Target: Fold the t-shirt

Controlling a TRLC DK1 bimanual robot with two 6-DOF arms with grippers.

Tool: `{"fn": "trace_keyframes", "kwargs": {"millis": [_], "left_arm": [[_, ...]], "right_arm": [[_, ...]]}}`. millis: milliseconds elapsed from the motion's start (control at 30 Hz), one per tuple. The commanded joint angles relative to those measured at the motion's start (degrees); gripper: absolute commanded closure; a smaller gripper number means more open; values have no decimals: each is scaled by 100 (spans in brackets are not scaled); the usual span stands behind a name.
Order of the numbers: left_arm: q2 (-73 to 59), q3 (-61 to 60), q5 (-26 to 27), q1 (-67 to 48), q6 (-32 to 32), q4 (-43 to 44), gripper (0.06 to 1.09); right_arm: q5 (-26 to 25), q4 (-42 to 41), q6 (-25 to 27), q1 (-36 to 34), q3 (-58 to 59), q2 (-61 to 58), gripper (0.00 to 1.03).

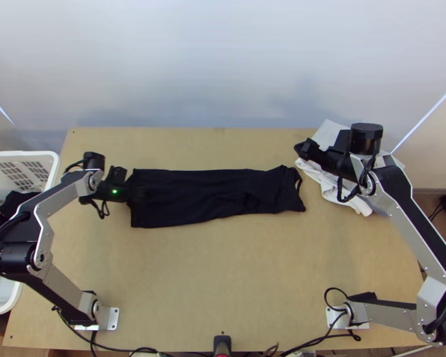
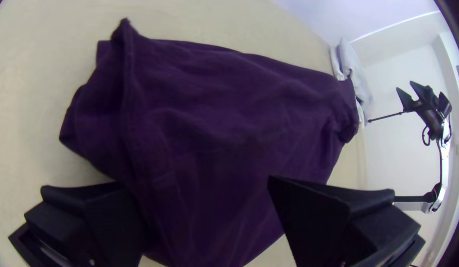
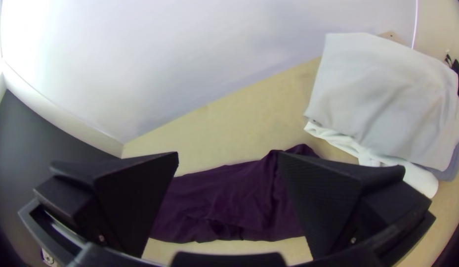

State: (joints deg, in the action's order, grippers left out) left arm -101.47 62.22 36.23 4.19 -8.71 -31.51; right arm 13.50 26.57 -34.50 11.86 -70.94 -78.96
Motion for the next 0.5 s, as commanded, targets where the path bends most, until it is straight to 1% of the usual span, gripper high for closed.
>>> {"fn": "trace_keyframes", "kwargs": {"millis": [0, 67, 100, 200, 300, 367, 400, 433, 467], "left_arm": [[40, 19, -37, -506, 300, 277, 11], [110, -8, -28, -489, 352, 277, 11], [110, -8, -28, -436, 537, 285, 11], [-171, 45, -142, -76, 1855, 189, 10], [-136, 27, -169, 3, 1644, 171, 11], [-101, 45, -169, 21, 1662, 206, 12], [-119, 63, -195, 21, 1680, 233, 21], [-119, 63, -248, 21, 1785, 259, 37], [-75, 10, -283, 30, 1952, 382, 58]], "right_arm": [[-5, -2, -30, -52, 18, 21, 9], [-5, -2, -39, -70, 45, 21, 9], [-5, -2, -39, -70, 54, 21, 9], [-5, -2, -48, -61, 62, 21, 9], [-5, -11, -92, -34, 62, 21, 9], [-5, -20, -101, -8, 54, 21, 9], [-5, -20, -109, 1, 54, 21, 9], [-5, -20, -127, 1, 54, 21, 9], [-5, -29, -136, 1, 54, 21, 9]]}}
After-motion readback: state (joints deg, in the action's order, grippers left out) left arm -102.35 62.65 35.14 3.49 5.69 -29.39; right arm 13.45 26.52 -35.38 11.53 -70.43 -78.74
